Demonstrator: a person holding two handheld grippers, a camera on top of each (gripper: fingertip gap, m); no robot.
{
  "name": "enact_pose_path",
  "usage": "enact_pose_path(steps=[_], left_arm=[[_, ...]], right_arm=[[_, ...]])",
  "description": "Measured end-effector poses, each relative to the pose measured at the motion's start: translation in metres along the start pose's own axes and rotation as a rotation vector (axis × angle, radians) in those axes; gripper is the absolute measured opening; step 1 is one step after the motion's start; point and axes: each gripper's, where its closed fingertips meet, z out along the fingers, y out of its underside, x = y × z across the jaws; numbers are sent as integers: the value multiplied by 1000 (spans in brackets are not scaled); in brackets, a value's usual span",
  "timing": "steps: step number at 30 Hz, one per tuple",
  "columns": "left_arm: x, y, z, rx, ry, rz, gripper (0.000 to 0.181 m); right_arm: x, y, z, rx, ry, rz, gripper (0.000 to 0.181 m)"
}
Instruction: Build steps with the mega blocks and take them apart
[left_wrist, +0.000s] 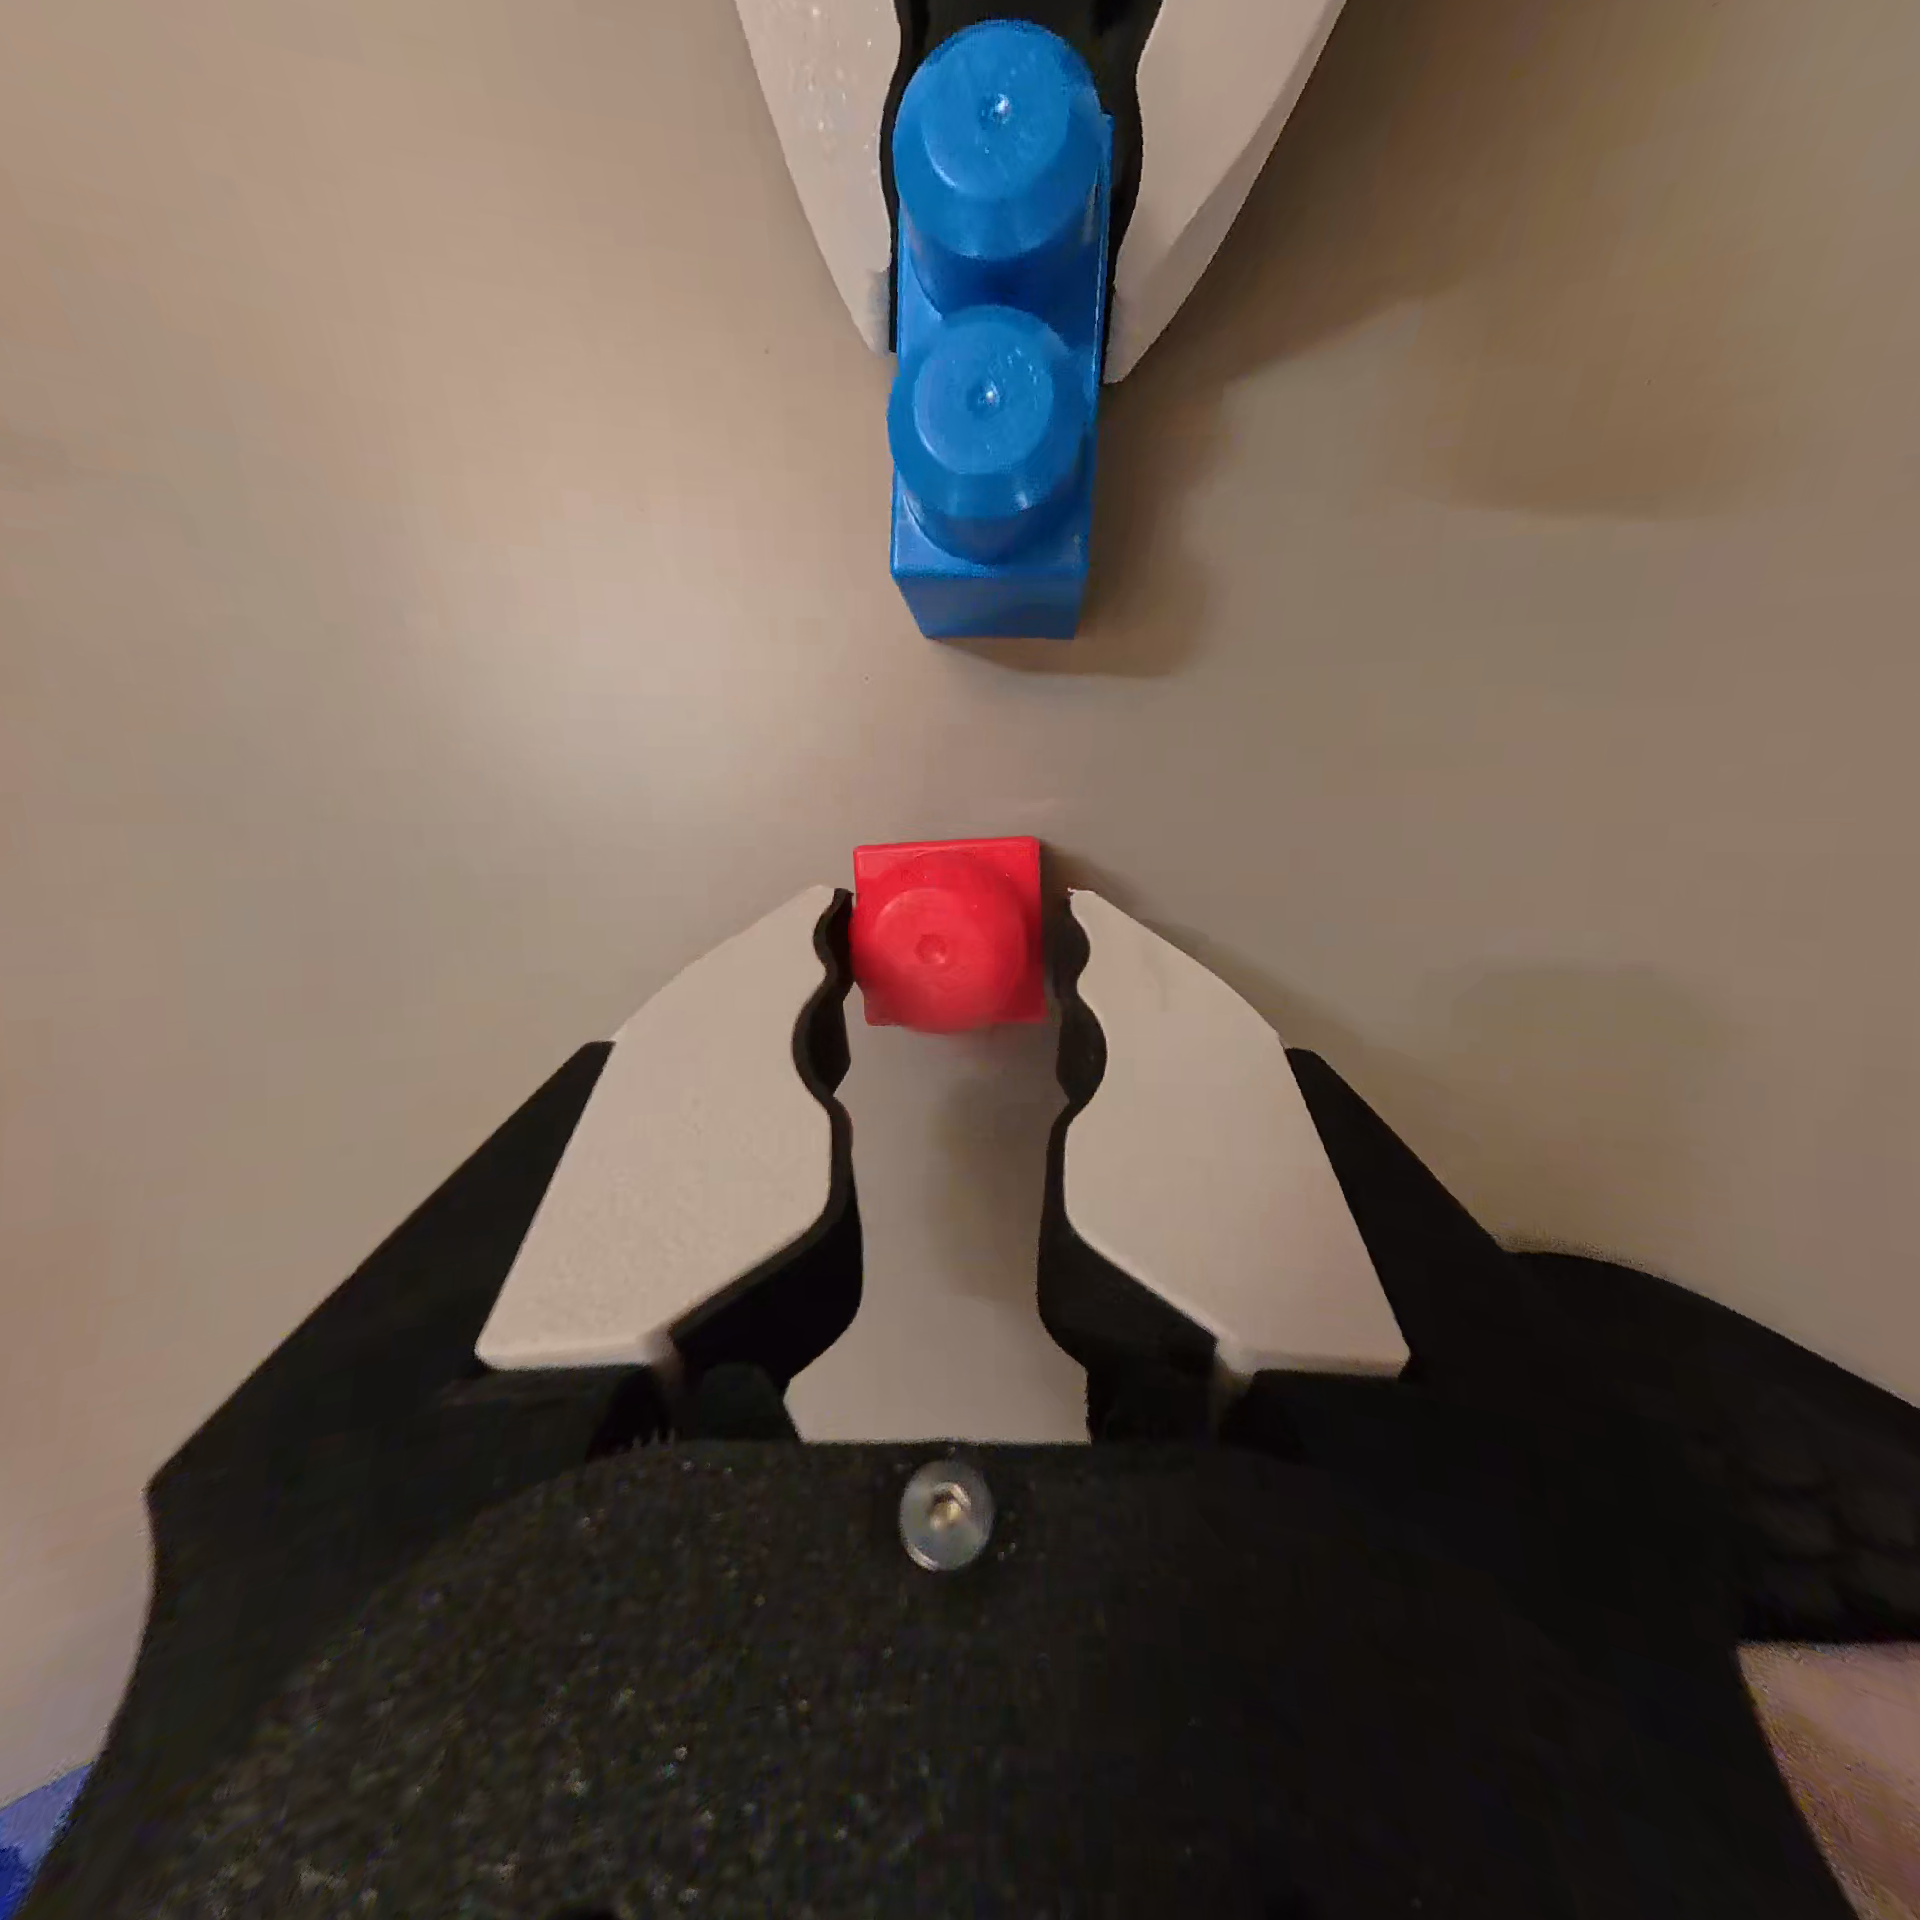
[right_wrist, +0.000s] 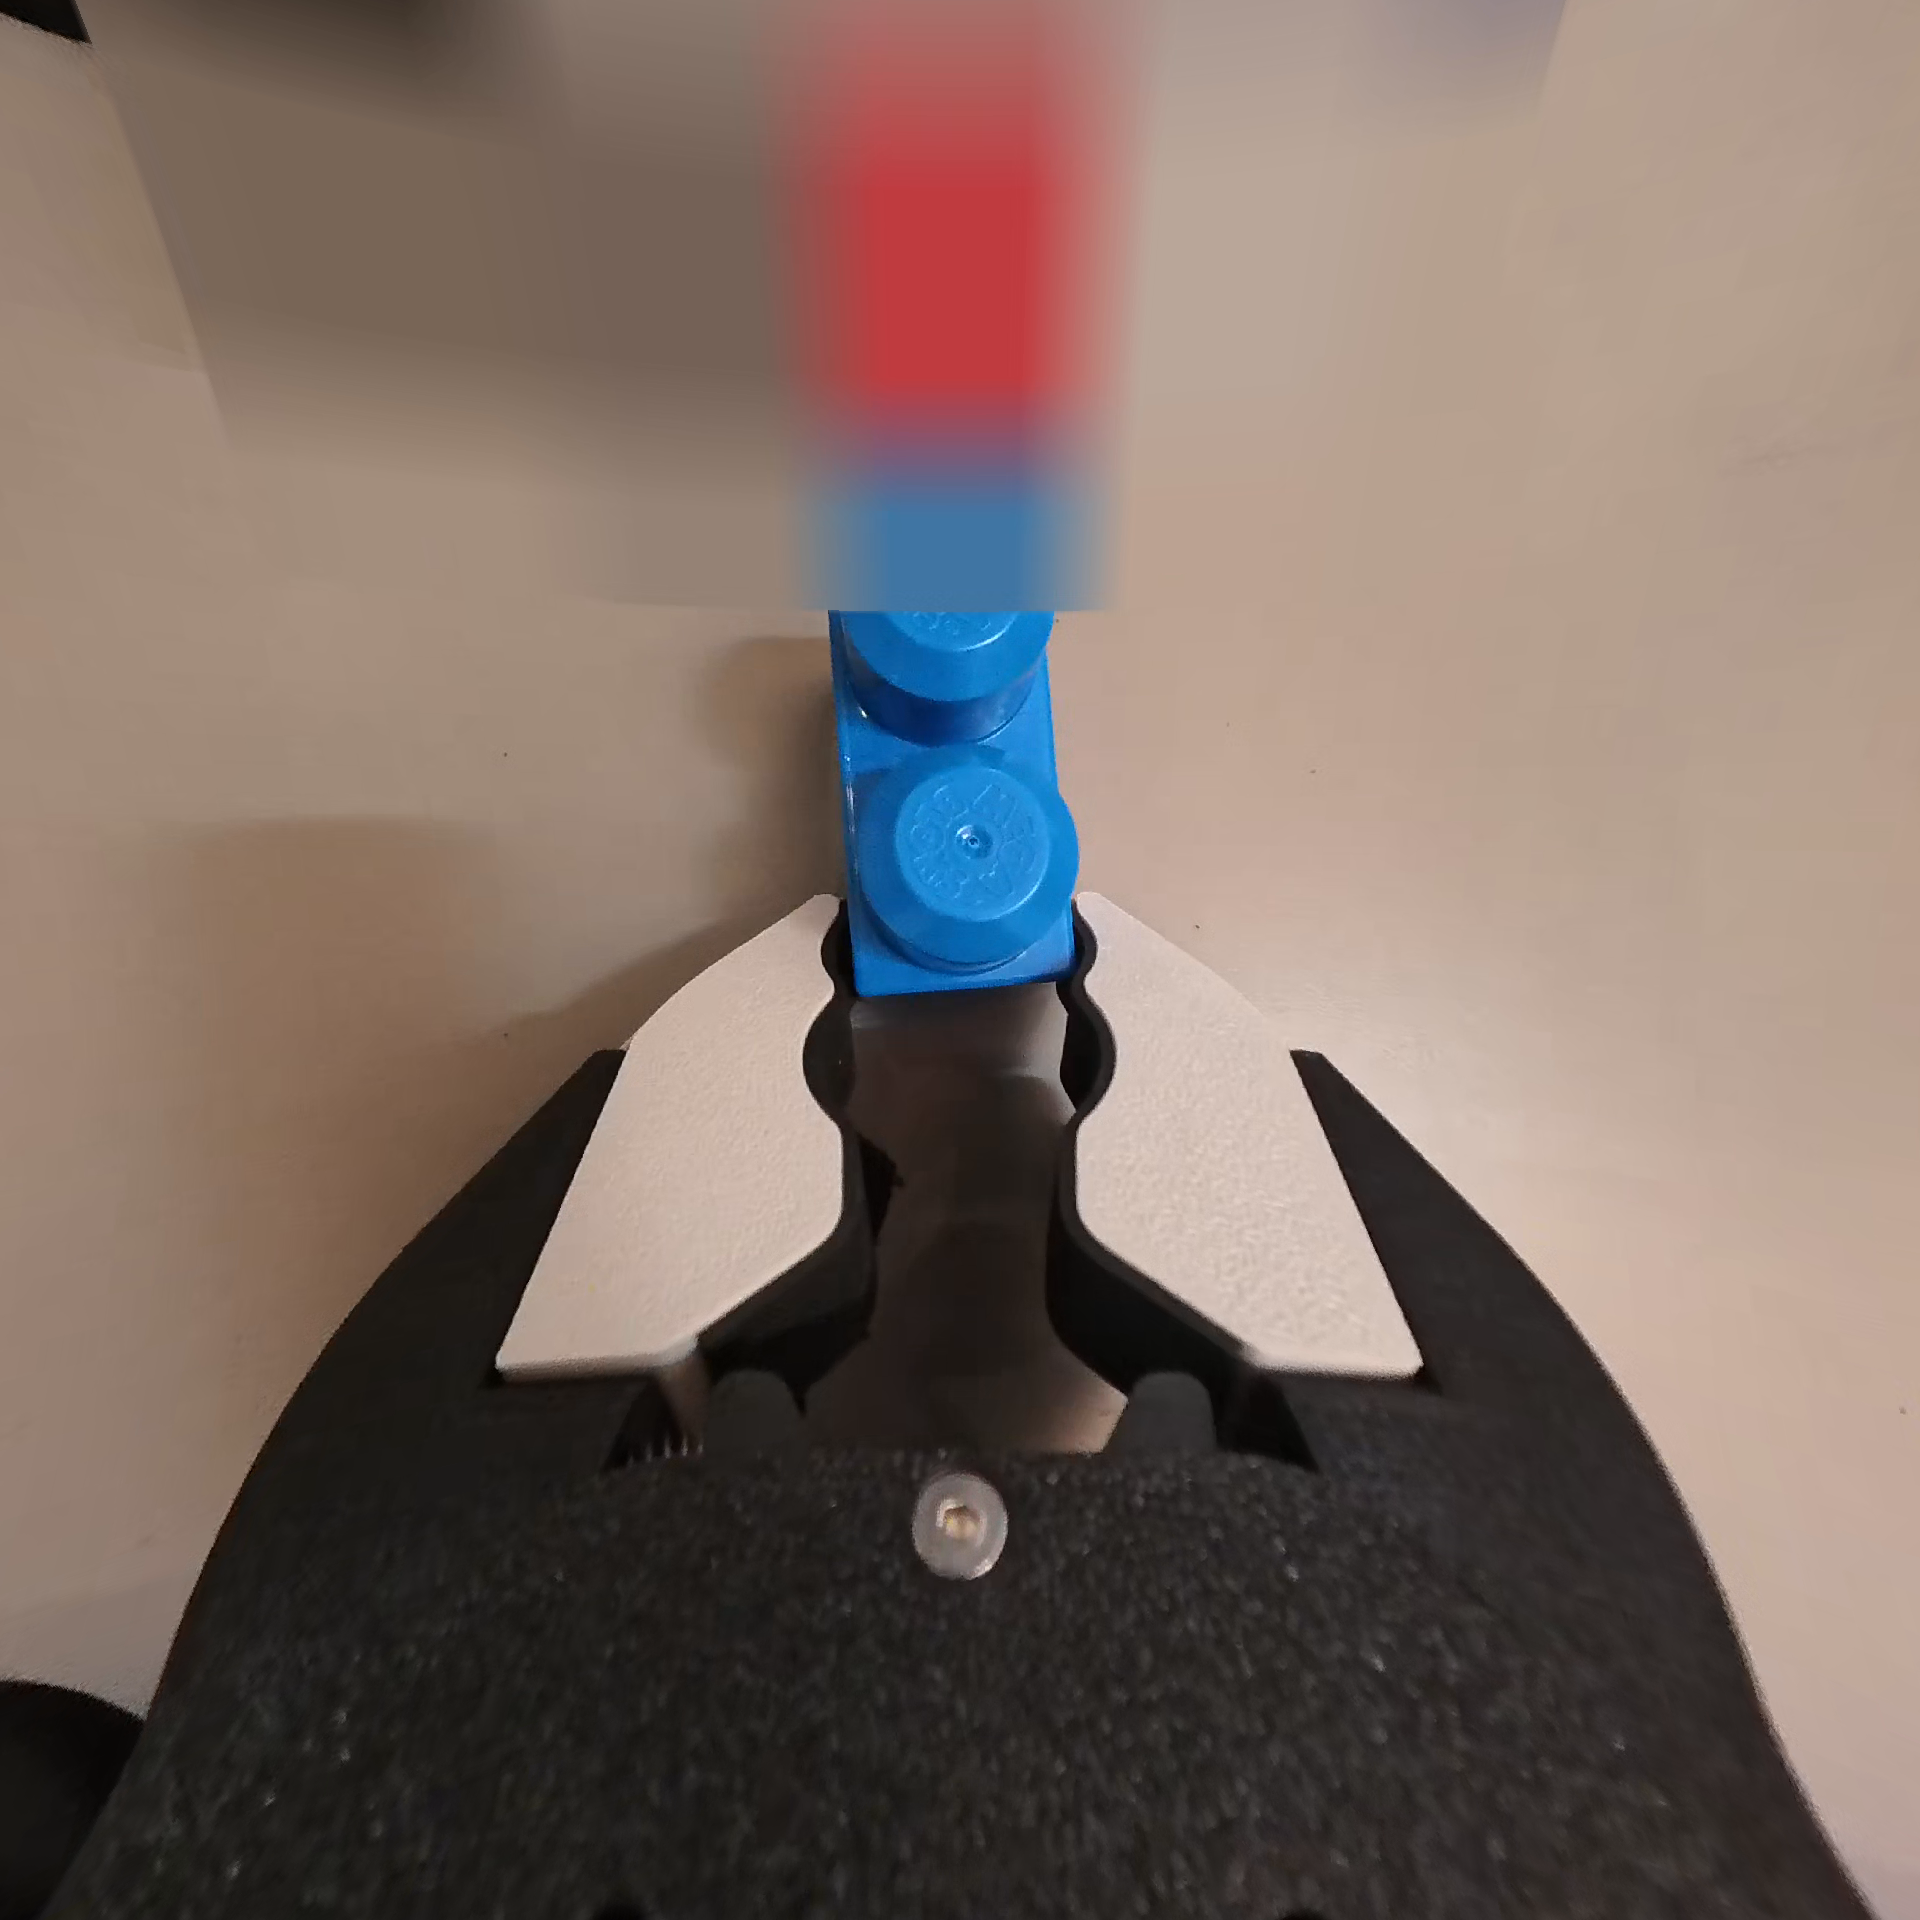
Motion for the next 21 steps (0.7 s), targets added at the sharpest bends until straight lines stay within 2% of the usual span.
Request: enact_pose_path(steps=[4, 8, 10, 16, 19, 21], left_arm=[[-1, -4, 0, 31, -11, 7, 46], [4, -43, -21, 273, 16, 11, 45], [8, -57, -25, 343, 27, 18, 46], [13, -60, -6, 326, 35, 34, 45], [13, -62, -1, 343, 33, 41, 36], [12, -63, -3, 359, 18, 56, 35]], right_arm=[[0, 0, 0, 1, -2, 4, 37], [-1, -6, -5, 29, -1, 3, 37], [-4, -14, -8, 52, 0, -13, 37], [-11, -42, -19, 176, -11, -18, 36], [-12, -52, -26, 243, -19, -9, 36], [-12, -57, -31, 270, -12, -12, 36]])
